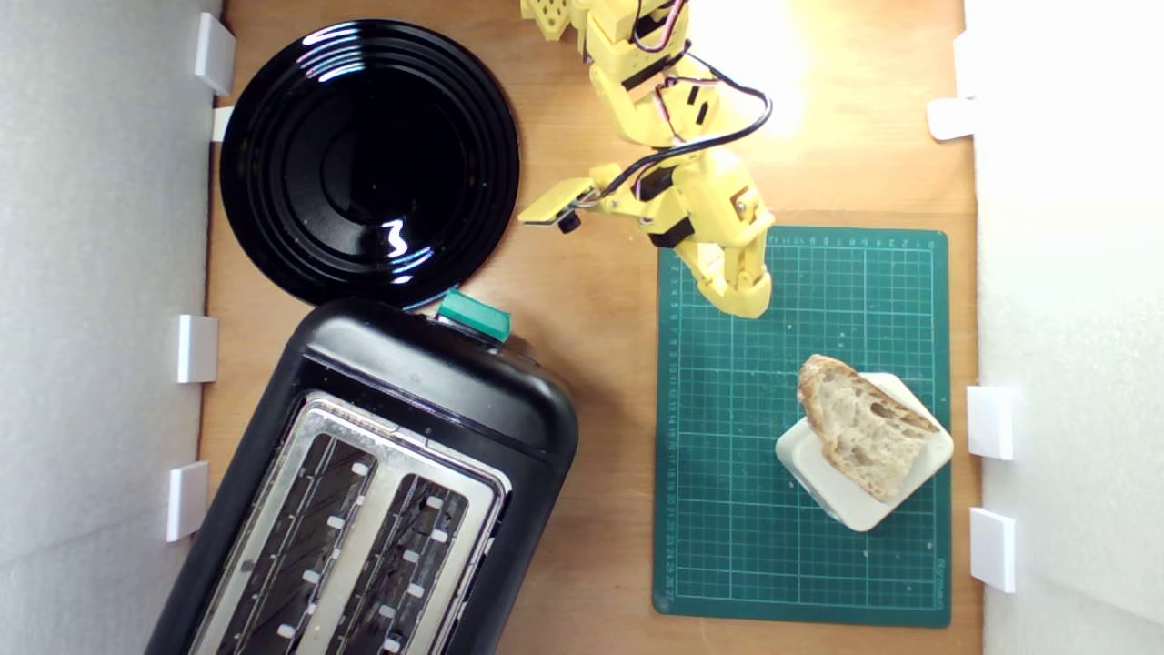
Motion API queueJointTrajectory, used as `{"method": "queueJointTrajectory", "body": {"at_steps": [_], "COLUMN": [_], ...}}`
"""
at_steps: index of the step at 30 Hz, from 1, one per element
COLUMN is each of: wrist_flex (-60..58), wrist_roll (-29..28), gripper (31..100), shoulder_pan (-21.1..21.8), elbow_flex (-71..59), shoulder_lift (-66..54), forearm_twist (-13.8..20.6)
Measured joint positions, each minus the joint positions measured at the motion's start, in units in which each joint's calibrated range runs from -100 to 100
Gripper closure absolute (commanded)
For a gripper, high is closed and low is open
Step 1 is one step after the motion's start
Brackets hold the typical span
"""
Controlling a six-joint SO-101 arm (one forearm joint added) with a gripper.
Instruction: Pick bread and place in toaster
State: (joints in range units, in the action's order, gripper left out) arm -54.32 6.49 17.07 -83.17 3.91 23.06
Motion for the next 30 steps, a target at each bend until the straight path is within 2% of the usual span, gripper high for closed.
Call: {"method": "queueJointTrajectory", "body": {"at_steps": [2,6,15,24,27,30], "wrist_flex": [0.0,0.0,-0.4,-0.5,-0.5,-0.5], "wrist_roll": [0.0,0.0,-1.6,-3.4,-5.1,-6.7], "gripper": [90.6,82.8,80.5,58.5,54.4,53.2], "shoulder_pan": [0.1,0.1,0.1,0.1,0.1,0.1], "elbow_flex": [0.0,0.1,3.3,3.4,3.5,3.5], "shoulder_lift": [0.0,0.4,5.9,5.9,5.9,5.9], "forearm_twist": [-0.1,-0.7,-0.4,-0.4,-0.4,-0.4]}}
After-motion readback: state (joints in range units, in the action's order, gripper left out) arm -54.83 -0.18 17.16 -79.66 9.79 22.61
